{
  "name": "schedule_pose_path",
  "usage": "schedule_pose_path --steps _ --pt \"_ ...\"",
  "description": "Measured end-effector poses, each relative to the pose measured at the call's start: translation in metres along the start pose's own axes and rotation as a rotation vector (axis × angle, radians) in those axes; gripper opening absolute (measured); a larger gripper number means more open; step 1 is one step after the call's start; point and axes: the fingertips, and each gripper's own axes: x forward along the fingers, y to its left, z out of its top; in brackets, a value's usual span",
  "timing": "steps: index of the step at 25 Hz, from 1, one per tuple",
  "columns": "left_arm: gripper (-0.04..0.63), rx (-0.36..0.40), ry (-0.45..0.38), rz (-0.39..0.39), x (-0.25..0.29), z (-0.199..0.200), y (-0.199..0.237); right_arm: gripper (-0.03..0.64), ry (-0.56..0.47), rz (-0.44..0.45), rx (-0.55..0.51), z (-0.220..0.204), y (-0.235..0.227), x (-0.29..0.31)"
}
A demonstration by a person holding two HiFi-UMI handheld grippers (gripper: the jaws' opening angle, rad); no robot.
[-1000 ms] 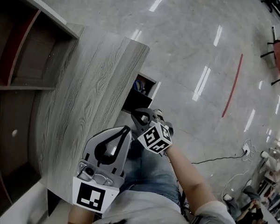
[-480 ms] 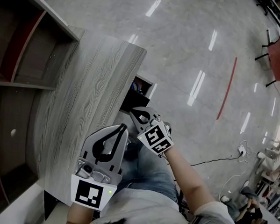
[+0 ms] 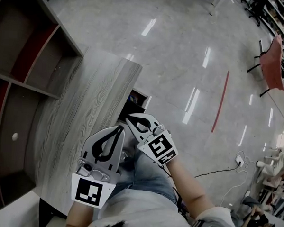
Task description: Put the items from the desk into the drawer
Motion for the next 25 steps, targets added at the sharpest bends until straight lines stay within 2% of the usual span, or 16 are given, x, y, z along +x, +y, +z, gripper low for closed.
schedule_pose_path --steps 6,11,19,25 --pt "0.011 0.010 -0.040 -0.016 -0.007 0.015 -0.007 0.008 -0.152 -0.036 -0.045 0.064 0.009 -0.047" --pt "0.011 0.032 -0.070 -0.052 -0.009 0.028 -0.019 0.009 -0.251 -0.091 -0.046 0.099 0.018 -0.089" --pt "0.011 0.061 -0.093 -0.107 -0.020 0.042 -0.047 0.008 -0.328 -0.151 -0.046 0.123 0.042 -0.146" --pt "0.011 0.072 -0.099 -0.109 -0.032 0.044 -0.060 0.008 -0.386 -0.160 -0.051 0.131 0.057 -0.168"
